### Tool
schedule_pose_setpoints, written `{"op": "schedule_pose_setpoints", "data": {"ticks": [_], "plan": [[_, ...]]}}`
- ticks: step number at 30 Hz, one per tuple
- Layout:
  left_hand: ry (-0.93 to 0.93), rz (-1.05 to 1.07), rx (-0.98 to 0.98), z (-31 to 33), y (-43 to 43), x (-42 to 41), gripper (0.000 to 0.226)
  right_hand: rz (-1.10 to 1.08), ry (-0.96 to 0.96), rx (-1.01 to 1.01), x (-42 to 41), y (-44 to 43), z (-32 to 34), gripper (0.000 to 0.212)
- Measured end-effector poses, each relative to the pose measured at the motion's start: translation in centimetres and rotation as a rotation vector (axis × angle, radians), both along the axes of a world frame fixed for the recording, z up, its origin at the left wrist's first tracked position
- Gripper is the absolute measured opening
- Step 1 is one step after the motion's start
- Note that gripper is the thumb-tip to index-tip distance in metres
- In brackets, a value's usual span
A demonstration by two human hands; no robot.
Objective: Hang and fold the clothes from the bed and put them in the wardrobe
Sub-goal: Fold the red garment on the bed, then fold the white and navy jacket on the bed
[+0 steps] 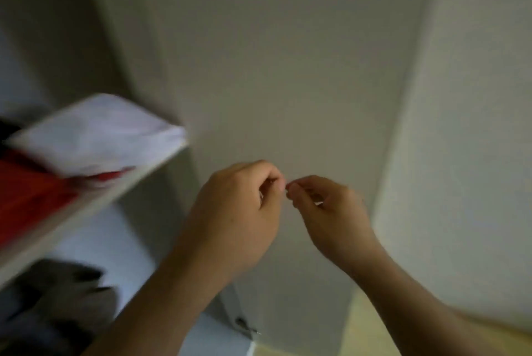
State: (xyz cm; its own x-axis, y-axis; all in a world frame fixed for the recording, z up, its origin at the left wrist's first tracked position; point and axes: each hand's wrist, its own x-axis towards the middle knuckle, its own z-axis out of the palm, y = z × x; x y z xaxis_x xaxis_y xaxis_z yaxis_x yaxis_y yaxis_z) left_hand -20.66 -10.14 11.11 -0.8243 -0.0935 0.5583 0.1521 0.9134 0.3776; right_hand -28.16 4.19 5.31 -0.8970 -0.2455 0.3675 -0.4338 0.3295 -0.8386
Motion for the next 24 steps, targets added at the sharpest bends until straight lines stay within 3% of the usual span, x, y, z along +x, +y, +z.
{"op": "schedule_pose_setpoints", "data": {"ticks": [5,10,18,24], "plan": [[-0.209,-0.474,0.111,-6.9,18.7,-5.8,0.013,-0.496,-0.304,-0.028,2.5,20.4,-5.9,0.017],[-0.404,-0.84,0.092,-12.0,38.6,-5.2,0.014,-0.889,-0.321,-0.096,9.3,38.9,-10.0,0.017],[-0.628,-1.186,-0.048,-17.4,65.0,-0.3,0.012,-1.235,-0.459,-0.111,21.5,62.0,-14.0,0.022],[-0.731,-1.385,-0.159,-20.5,80.3,0.6,0.01,-1.379,-0.571,-0.155,24.8,74.0,-15.8,0.02]]}}
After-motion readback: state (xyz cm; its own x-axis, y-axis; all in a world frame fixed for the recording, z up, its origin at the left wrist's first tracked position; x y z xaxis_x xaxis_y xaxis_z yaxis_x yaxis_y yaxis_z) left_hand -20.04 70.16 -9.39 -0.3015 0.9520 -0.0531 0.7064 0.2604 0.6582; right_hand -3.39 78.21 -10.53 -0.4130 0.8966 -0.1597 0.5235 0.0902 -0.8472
